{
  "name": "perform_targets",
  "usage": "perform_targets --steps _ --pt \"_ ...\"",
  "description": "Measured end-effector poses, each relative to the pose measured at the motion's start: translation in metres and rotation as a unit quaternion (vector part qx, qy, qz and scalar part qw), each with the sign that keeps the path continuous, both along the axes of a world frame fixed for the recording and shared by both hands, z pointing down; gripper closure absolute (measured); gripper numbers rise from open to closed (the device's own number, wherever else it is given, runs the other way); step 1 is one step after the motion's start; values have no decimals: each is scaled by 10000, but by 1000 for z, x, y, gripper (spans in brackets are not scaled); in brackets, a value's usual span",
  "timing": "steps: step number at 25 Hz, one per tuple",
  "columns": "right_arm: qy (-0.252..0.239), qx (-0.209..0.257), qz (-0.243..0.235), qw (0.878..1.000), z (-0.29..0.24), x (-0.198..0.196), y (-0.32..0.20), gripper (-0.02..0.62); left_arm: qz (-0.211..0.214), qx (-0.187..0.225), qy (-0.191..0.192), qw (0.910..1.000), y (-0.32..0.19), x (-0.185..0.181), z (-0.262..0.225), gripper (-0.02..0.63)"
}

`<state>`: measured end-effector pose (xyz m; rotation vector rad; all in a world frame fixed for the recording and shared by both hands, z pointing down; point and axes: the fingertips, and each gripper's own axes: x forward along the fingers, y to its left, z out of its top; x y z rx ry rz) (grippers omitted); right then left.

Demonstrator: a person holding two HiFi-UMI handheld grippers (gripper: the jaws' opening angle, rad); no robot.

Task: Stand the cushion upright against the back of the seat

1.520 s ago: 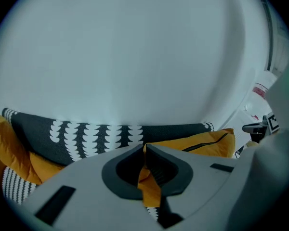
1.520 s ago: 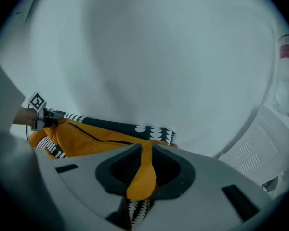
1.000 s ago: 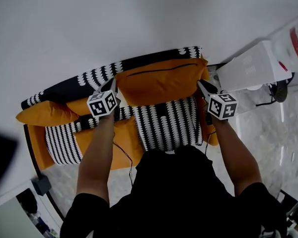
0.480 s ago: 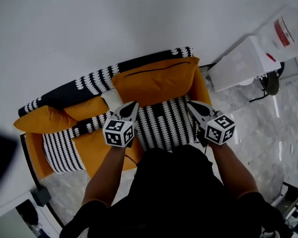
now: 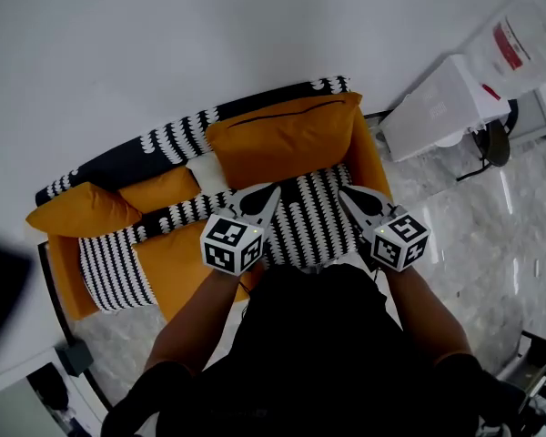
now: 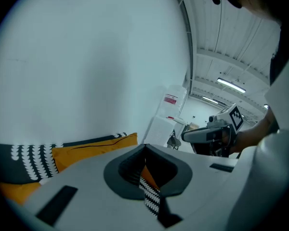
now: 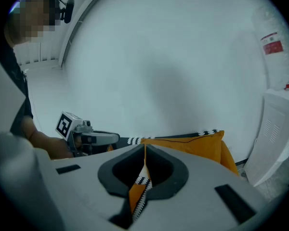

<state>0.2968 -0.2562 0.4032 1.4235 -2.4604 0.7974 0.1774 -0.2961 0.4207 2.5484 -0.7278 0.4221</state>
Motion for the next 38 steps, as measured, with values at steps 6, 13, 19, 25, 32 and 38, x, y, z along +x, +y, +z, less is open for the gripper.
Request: perform_targets --steps 6,13,19,25,32,38 --pt "-58 149 -283 9995 -13 -8 31 554 -155 226 30 9996 34 5 -18 589" --pt "-74 322 -666 9972 -22 4 101 554 -819 511 98 9953 103 5 -36 589" --pt "-212 293 -987 9945 -14 8 179 554 -1461 560 30 9877 190 -13 -32 589" --pt "-339 288 -1327 9902 -3 -2 236 554 -1850 458 -121 9816 275 -30 -23 589" --pt "-457 271 -1638 9851 -2 -19 266 554 -2306 541 -440 9705 326 -63 -33 589" --pt "-429 220 -2046 9777 7 -52 276 554 -2793 565 -621 9565 343 -104 -33 588"
